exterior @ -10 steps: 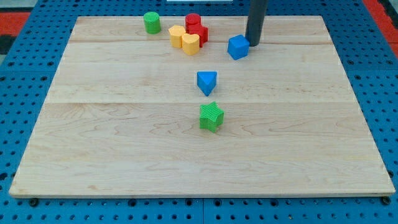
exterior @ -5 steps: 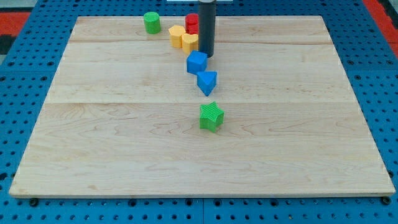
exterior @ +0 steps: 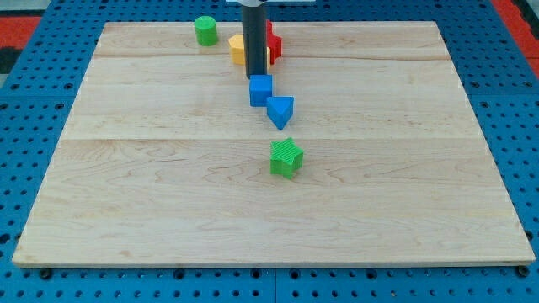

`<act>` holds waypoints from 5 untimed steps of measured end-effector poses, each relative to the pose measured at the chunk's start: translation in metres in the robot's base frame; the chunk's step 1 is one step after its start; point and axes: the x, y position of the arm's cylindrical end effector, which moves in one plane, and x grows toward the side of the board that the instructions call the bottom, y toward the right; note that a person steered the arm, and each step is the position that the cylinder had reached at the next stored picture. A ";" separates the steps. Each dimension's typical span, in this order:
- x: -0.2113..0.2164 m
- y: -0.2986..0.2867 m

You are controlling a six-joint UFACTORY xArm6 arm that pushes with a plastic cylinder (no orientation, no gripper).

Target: Push the blue cube on top of the green star

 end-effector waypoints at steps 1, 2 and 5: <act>0.001 0.001; 0.004 0.001; 0.031 0.001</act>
